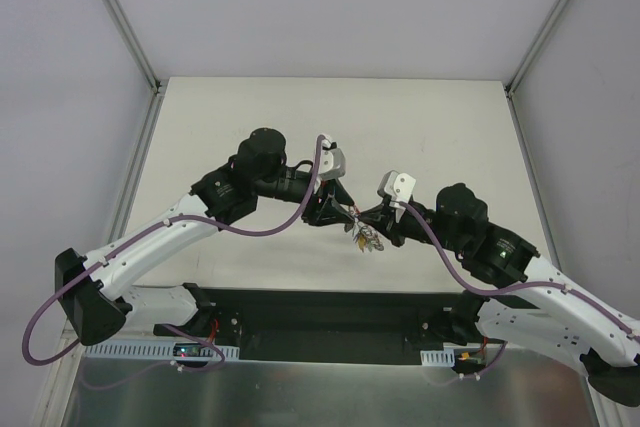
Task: Remove the keys from the keyring
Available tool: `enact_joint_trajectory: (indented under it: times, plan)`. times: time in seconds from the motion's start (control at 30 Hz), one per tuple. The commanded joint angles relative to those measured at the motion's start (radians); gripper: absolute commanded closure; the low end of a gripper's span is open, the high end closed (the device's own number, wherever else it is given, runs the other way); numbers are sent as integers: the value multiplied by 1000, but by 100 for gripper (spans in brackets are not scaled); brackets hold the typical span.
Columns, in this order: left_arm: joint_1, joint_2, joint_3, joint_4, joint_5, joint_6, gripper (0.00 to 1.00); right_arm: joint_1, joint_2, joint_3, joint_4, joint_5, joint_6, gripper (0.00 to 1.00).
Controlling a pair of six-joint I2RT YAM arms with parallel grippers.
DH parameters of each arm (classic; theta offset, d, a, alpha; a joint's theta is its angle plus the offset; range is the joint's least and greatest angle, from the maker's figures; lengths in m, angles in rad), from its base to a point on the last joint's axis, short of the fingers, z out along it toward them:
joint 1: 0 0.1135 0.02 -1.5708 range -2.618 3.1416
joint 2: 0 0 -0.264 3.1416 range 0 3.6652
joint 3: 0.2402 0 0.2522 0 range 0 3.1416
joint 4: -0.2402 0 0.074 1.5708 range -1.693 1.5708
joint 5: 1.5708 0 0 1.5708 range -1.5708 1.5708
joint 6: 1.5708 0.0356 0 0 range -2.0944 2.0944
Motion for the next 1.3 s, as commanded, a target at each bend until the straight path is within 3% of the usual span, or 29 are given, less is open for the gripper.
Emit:
enact_joint_trajectory:
  times: [0.0, 0.43, 0.73, 0.93, 1.27]
  plan:
    - [-10, -2, 20, -12, 58, 51, 61, 8, -15, 32, 41, 1, -15, 99]
    - [-17, -91, -43, -27, 67, 26, 64, 11, -18, 37, 57, 87, 25, 99]
    - [-36, -71, -86, 2, -30, -15, 65, 9, -24, 43, 84, 99, 60, 99]
    - [-36, -74, -146, 177, -65, -162, 65, 9, -50, 28, 118, 87, 77, 99]
    - [-36, -91, -176, 281, -68, -204, 64, 9, -84, 11, 190, 39, 106, 99]
